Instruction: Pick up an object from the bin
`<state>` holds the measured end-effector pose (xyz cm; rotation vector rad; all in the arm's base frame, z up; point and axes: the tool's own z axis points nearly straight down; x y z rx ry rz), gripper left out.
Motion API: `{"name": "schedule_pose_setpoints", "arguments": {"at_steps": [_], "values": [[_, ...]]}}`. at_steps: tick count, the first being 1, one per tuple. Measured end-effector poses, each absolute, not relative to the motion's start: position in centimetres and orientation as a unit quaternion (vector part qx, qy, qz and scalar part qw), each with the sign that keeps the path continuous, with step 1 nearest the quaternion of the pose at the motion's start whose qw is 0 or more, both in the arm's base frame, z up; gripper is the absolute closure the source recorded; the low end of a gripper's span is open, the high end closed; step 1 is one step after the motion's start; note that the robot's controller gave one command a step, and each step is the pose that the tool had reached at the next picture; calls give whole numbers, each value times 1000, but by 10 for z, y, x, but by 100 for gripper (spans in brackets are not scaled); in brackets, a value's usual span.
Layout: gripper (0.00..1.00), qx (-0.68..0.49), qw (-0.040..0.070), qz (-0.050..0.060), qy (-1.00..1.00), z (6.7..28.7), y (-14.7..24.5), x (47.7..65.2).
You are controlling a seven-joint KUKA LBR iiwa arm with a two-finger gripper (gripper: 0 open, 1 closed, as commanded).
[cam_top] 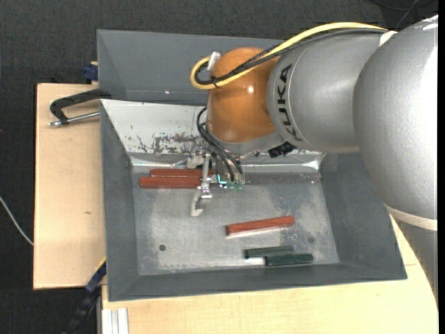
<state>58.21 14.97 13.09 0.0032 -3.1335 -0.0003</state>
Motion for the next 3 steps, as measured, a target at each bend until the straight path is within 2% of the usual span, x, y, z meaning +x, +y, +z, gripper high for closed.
{"name": "schedule_pose_setpoints", "arguments": {"at_steps": [1,2,3], "values": [[0,0,1,-1,-1000,135,149,584],[100,-87,2,-1,-996,79,187,594],[100,-87,2,-1,-996,79,188,594]]}}
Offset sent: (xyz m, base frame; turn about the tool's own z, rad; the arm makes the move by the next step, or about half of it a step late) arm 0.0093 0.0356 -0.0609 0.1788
